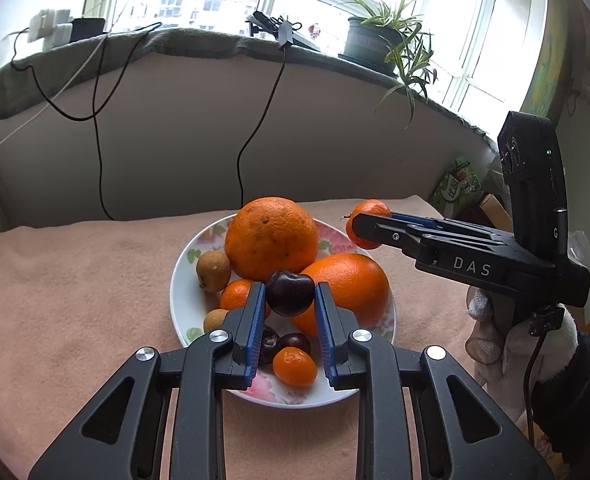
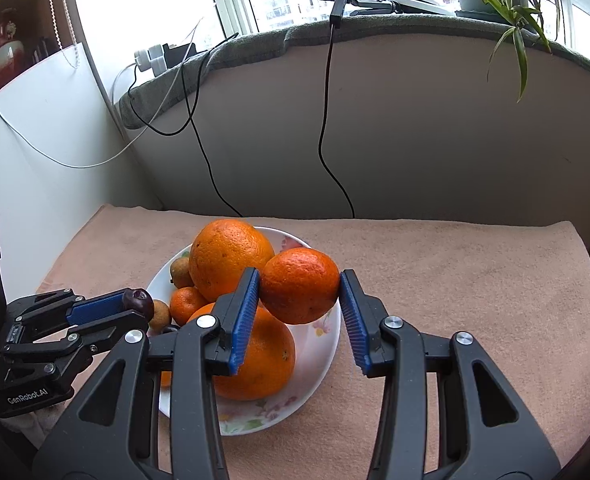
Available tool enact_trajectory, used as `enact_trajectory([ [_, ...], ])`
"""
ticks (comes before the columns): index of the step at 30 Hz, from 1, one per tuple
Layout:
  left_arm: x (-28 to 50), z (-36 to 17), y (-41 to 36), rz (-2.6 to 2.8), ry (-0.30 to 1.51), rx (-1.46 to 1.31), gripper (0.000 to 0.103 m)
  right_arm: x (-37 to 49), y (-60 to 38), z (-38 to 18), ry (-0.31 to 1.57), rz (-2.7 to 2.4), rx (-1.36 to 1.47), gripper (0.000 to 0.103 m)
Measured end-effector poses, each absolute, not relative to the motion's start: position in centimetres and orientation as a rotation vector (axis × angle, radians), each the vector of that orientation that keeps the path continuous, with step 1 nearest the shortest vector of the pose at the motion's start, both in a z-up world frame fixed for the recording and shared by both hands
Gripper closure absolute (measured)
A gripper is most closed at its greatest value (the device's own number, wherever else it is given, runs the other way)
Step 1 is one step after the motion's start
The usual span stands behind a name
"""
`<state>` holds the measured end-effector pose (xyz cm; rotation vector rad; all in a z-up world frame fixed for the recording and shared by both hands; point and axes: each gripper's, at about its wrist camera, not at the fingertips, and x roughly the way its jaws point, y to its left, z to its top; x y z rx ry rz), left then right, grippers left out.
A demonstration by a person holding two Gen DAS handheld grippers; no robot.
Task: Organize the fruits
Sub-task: 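Carry the tangerine and the dark plum with both grippers over the plate, then open both grippers to release the tangerine and plum onto the plate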
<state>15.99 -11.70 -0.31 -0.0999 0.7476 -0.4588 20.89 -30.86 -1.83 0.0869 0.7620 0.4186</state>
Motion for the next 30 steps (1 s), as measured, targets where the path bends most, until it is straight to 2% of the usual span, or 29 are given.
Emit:
enact_trajectory([
  [30,16.8,-0.4,-11.7,-0.461,0.752,-0.101,0.079,22.6,-29.5,-3.1,0.809,0.46,0.085,0.059],
])
